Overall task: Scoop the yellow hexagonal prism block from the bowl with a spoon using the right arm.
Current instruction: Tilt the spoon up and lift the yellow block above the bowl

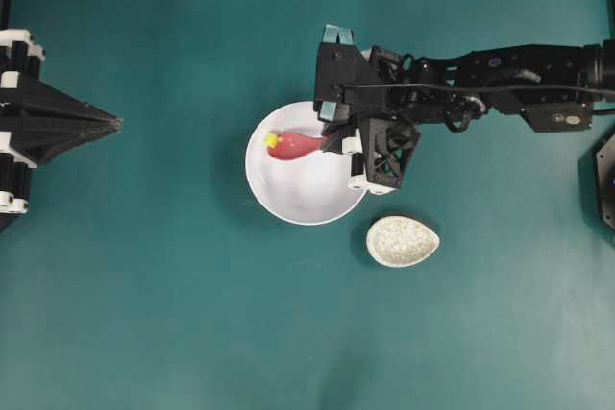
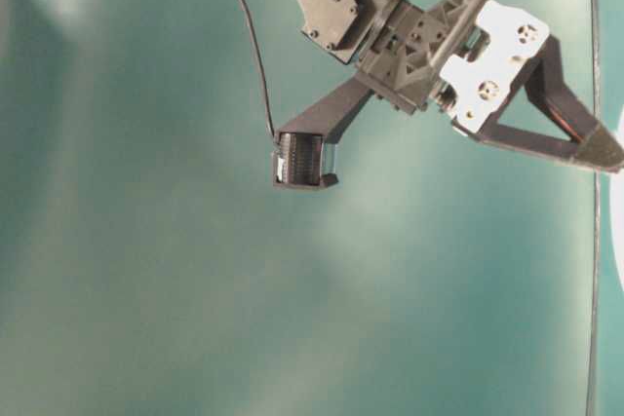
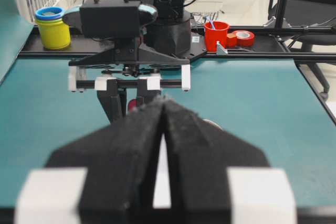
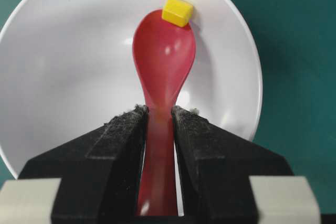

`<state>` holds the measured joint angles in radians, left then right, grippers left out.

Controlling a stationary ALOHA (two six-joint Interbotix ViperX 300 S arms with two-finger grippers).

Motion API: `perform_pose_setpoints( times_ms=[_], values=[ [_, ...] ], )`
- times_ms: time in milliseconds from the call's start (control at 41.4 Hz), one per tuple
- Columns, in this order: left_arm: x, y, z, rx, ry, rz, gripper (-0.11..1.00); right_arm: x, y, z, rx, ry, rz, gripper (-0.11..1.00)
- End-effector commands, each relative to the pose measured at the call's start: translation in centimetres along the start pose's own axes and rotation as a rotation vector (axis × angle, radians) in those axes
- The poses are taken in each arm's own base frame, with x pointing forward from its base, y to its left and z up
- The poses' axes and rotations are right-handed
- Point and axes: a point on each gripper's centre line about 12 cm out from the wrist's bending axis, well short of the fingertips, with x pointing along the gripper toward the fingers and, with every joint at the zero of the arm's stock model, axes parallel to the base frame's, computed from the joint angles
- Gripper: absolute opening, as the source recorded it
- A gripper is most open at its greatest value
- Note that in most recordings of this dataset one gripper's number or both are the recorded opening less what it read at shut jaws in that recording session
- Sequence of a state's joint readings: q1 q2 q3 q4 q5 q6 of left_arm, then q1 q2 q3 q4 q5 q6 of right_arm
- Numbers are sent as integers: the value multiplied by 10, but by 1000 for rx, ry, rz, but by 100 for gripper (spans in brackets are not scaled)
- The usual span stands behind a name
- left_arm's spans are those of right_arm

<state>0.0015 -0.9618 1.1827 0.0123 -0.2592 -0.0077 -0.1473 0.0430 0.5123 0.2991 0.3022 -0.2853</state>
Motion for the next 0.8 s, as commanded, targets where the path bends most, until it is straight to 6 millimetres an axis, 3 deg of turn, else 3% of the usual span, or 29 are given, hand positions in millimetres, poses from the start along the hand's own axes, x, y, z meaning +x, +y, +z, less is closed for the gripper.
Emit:
perform_pose_setpoints(
  times_ms=[0, 386, 773],
  values=[
    [2, 0, 4, 2, -8, 1, 0, -8, -1, 14, -8, -48, -7, 24],
    [2, 0, 3, 0, -5, 1, 0, -25, 3, 17, -19, -96, -7, 24],
    [2, 0, 4, 0, -8, 1, 0, -80, 27, 18, -82, -330, -7, 24]
  ],
)
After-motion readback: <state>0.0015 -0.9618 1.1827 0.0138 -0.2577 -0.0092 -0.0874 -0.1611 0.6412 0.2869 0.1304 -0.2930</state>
